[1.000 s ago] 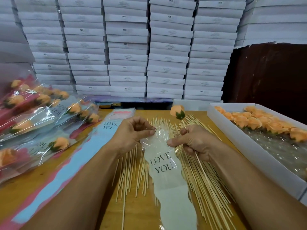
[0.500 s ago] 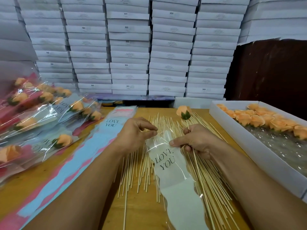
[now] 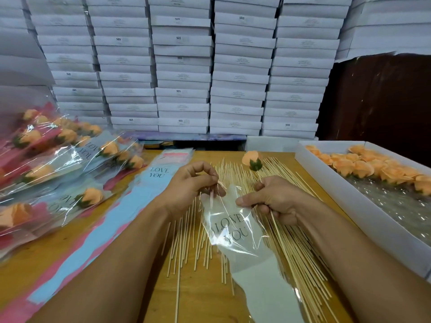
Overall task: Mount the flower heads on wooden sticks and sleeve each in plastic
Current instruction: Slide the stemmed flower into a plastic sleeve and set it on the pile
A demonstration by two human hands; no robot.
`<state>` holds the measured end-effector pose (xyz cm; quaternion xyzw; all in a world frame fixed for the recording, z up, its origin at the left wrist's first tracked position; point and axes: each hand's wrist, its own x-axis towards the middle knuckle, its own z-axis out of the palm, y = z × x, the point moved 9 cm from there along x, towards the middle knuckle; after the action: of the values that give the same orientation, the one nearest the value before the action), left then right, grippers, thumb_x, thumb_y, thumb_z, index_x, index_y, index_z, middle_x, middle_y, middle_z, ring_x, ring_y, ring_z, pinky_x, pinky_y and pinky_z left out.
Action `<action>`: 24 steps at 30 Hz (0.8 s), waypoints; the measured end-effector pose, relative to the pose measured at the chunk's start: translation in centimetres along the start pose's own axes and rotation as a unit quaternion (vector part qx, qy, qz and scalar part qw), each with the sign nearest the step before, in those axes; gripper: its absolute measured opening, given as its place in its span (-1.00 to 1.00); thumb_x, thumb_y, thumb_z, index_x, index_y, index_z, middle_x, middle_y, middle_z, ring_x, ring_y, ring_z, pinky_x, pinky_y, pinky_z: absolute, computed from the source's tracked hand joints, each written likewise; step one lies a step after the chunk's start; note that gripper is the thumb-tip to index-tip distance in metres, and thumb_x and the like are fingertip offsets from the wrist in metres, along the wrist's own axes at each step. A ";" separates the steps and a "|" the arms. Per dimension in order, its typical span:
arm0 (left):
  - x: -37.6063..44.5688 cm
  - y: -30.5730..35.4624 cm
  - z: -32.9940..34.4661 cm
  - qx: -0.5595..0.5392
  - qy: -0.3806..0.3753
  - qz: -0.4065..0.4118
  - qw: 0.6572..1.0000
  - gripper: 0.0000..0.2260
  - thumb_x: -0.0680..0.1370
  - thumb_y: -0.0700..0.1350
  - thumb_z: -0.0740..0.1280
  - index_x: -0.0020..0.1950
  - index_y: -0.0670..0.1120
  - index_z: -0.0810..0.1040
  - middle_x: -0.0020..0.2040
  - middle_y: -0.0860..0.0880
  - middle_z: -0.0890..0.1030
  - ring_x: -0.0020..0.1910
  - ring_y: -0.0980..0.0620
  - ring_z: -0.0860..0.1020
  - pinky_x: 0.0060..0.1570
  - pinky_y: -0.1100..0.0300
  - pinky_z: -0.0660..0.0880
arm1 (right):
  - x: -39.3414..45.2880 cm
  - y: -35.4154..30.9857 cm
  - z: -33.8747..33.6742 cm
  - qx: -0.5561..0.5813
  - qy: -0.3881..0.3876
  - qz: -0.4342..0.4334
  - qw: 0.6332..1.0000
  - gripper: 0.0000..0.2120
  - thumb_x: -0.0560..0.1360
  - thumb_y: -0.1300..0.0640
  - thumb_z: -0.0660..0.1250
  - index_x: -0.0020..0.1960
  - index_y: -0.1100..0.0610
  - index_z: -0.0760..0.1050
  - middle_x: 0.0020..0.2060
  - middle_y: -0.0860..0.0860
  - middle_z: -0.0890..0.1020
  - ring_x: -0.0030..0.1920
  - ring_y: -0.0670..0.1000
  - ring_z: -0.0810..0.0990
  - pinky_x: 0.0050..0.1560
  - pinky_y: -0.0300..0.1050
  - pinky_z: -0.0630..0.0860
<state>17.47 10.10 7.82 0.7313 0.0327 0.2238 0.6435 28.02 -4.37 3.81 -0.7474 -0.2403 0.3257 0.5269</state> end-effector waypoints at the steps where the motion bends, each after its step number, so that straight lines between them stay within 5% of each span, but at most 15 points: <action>1: 0.0 -0.2 0.1 -0.023 -0.006 -0.011 1.000 -0.86 0.59 -0.35 0.27 -0.11 -0.16 0.50 -0.28 -0.22 0.65 -0.38 -0.10 0.55 -0.34 0.15 0.49 | 0.0 0.0 0.1 0.002 -0.006 0.001 1.000 -0.51 0.32 0.26 0.63 0.09 0.26 0.42 -0.45 0.03 0.63 -0.62 -0.15 0.37 -0.68 -0.31 0.23; 4: 0.0 -0.5 0.4 -0.070 -0.012 -0.024 0.997 -0.83 0.59 -0.39 0.23 -0.12 -0.16 0.48 -0.39 -0.19 0.56 -0.49 -0.05 0.43 -0.49 0.20 0.34 | -0.1 -0.2 -0.1 0.009 -0.003 0.000 1.000 -0.51 0.34 0.01 0.61 0.07 0.27 0.49 -0.39 0.05 0.67 -0.62 -0.14 0.36 -0.67 -0.30 0.22; 7: -0.1 -0.5 1.1 -0.104 -0.033 -0.023 0.994 -0.82 0.54 -0.44 0.22 -0.15 -0.20 0.46 -0.44 -0.10 0.44 -0.51 0.04 0.39 -0.51 0.24 0.22 | 0.0 -0.3 -1.1 0.062 0.040 0.010 0.997 -0.58 0.55 -0.21 0.35 0.00 0.17 0.46 -0.26 0.16 0.72 -0.61 -0.10 0.31 -0.63 -0.29 0.17; 10: -0.6 -0.5 2.6 -0.134 -0.096 -0.044 0.985 -0.90 0.43 -0.37 0.30 -0.18 -0.18 0.50 -0.39 -0.10 0.41 -0.47 0.05 0.37 -0.48 0.25 0.20 | 0.6 -1.5 -3.0 0.138 0.115 -0.004 0.984 -0.72 0.65 0.06 0.12 -0.22 0.09 0.34 -0.44 0.17 0.63 -0.65 -0.06 0.25 -0.63 -0.31 0.14; 13: -1.1 -0.3 3.7 -0.121 -0.162 -0.047 0.978 -0.90 0.39 -0.31 0.34 -0.23 -0.12 0.58 -0.37 -0.10 0.42 -0.42 0.03 0.33 -0.40 0.23 0.22 | 1.9 -3.4 -4.5 0.161 0.153 -0.010 0.975 -0.80 0.61 0.19 0.08 -0.17 0.10 0.37 -0.53 0.11 0.55 -0.65 -0.07 0.27 -0.65 -0.32 0.14; 18: -2.1 0.3 4.9 -0.116 -0.252 -0.036 0.960 -0.94 0.40 -0.21 0.38 -0.19 -0.07 0.63 -0.40 0.02 0.48 -0.43 0.08 0.35 -0.24 0.11 0.22 | 3.5 -6.9 -7.1 0.154 0.200 -0.023 0.967 -0.78 0.62 0.26 0.00 -0.06 0.12 0.39 -0.31 0.17 0.58 -0.66 -0.07 0.40 -0.65 -0.34 0.21; 24: -2.4 -0.2 5.7 -0.138 -0.289 -0.062 0.945 -0.93 0.41 -0.25 0.39 -0.17 -0.11 0.63 -0.36 -0.05 0.39 -0.40 0.04 0.29 -0.24 0.23 0.50 | 4.5 -9.6 -10.5 0.173 0.274 -0.048 0.945 -0.74 0.58 0.31 -0.06 -0.10 0.15 0.38 -0.32 0.16 0.57 -0.68 -0.05 0.38 -0.60 -0.35 0.25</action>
<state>17.51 4.07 6.54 0.6648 -0.1406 -0.0356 0.7328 38.69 -4.73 14.26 -0.6927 -0.0621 0.1190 0.7086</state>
